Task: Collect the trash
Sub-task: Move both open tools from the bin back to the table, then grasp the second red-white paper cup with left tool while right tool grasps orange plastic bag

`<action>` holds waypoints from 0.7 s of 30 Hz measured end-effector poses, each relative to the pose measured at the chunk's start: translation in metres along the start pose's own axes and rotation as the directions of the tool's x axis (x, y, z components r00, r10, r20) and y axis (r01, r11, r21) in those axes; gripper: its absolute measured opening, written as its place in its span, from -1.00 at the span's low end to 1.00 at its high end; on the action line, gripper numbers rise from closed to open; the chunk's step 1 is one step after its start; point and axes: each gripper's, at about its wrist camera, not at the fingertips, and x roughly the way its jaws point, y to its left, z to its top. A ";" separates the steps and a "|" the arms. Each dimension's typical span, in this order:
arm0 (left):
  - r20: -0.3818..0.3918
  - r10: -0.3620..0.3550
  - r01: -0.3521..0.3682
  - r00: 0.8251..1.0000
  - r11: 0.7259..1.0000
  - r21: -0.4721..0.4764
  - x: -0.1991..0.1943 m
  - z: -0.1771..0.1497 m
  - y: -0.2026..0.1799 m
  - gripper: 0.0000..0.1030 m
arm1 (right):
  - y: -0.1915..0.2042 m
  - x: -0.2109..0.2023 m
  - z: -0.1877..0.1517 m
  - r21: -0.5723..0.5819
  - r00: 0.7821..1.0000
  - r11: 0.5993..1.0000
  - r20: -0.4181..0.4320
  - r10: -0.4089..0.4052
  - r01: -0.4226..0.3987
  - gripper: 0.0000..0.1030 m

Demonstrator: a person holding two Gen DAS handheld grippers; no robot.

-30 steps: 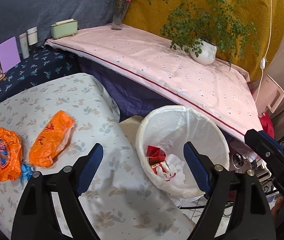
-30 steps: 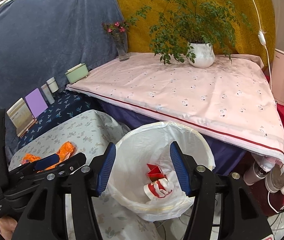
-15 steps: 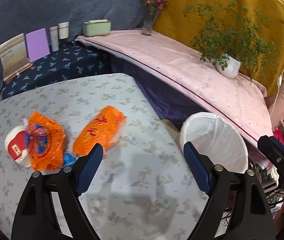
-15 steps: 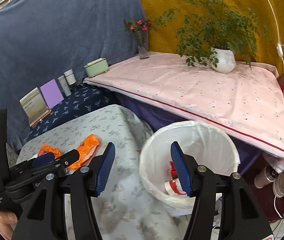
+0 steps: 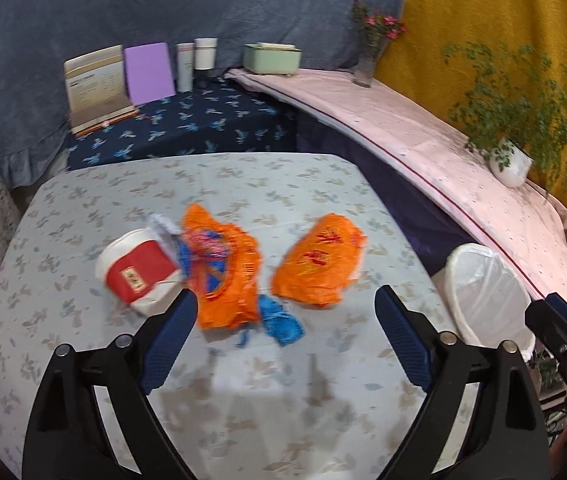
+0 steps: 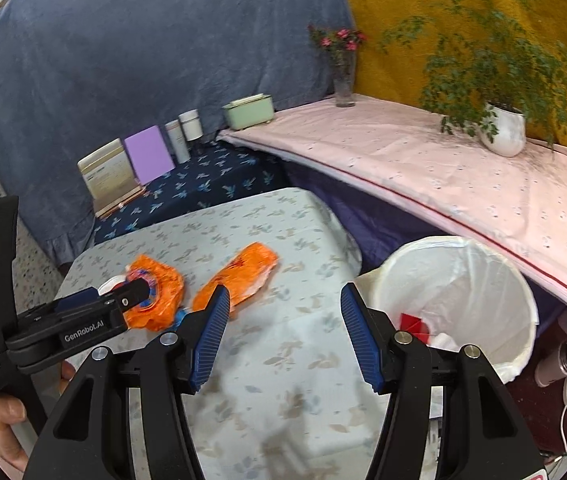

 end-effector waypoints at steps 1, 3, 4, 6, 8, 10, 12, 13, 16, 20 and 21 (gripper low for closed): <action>-0.004 0.009 -0.009 1.000 1.000 -0.012 0.000 -0.001 0.008 0.67 | 0.008 0.003 -0.002 -0.012 1.000 1.000 -0.007 0.008 -0.009 0.09; -0.012 0.029 -0.030 0.999 0.999 -0.043 0.000 -0.003 0.027 0.68 | 0.025 0.009 -0.006 -0.035 0.999 0.999 -0.023 0.028 -0.029 0.09; -0.013 0.037 -0.037 0.999 0.998 -0.056 0.000 -0.004 0.035 0.70 | 0.032 0.012 -0.008 -0.044 0.999 0.998 -0.031 0.037 -0.039 0.09; -0.018 0.066 -0.067 0.998 0.994 -0.083 0.000 -0.006 0.053 0.76 | 0.046 0.018 -0.012 -0.061 0.997 0.996 -0.045 0.055 -0.058 0.09; -0.029 0.086 -0.089 0.996 0.990 -0.106 0.001 -0.009 0.069 0.78 | 0.063 0.025 -0.016 -0.078 0.995 0.994 -0.063 0.073 -0.078 0.09; -0.047 0.101 -0.106 0.994 0.985 -0.139 0.003 -0.013 0.088 0.78 | 0.078 0.033 -0.021 -0.095 0.993 0.991 -0.082 0.089 -0.097 0.09; -0.059 0.109 -0.117 0.992 0.979 -0.165 0.004 -0.017 0.101 0.78 | 0.093 0.041 -0.025 -0.115 0.990 0.987 -0.100 0.102 -0.113 0.09; -0.066 0.112 -0.123 0.991 0.976 -0.179 0.005 -0.018 0.109 0.78 | 0.099 0.045 -0.026 -0.123 0.988 0.985 -0.108 0.107 -0.120 0.09; -0.082 0.121 -0.136 0.989 0.968 -0.209 0.009 -0.021 0.129 0.78 | 0.118 0.059 -0.031 -0.152 0.984 0.978 -0.135 0.120 -0.140 0.09; -0.100 0.134 -0.154 0.986 0.959 -0.236 0.014 -0.022 0.146 0.78 | 0.139 0.078 -0.037 -0.185 0.978 0.970 -0.167 0.128 -0.159 0.10; -0.105 0.137 -0.159 0.985 0.957 -0.241 0.016 -0.022 0.149 0.78 | 0.145 0.083 -0.038 -0.193 0.976 0.967 -0.175 0.131 -0.164 0.09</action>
